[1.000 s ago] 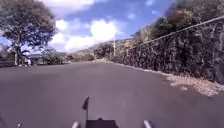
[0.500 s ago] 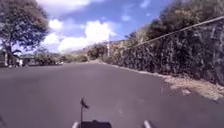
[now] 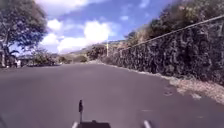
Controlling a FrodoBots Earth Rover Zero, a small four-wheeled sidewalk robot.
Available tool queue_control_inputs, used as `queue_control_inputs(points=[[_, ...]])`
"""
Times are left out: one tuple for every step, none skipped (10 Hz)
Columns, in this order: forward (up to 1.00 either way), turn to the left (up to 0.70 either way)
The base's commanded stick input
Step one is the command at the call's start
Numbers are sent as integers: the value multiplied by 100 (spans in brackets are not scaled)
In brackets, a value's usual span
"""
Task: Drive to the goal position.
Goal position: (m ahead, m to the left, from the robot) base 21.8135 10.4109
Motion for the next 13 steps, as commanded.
queue_control_inputs(points=[[63,0],[63,0],[63,0],[63,0],[63,0],[63,0],[63,0],[63,-2],[63,-5],[63,-22],[63,-26],[63,-30],[63,-32]])
